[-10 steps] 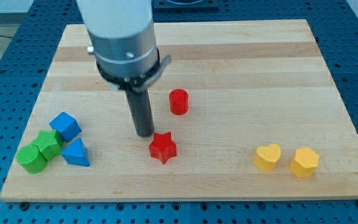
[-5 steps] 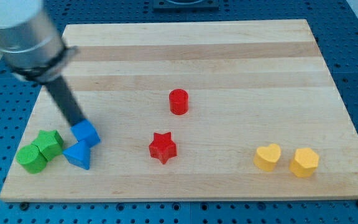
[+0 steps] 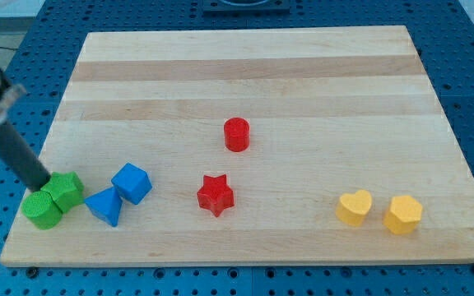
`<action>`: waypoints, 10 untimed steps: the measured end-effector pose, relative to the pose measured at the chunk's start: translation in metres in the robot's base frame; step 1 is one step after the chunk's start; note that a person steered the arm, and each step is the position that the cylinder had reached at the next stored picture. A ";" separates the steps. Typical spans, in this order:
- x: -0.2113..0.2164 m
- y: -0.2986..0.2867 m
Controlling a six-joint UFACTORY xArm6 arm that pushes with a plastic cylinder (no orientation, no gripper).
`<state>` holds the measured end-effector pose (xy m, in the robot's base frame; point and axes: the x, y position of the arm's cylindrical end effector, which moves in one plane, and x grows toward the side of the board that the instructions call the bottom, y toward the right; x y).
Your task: Push the green and blue blocks towards the red star
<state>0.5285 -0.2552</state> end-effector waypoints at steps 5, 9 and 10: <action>0.032 -0.048; 0.090 0.086; 0.087 0.140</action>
<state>0.6158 -0.1151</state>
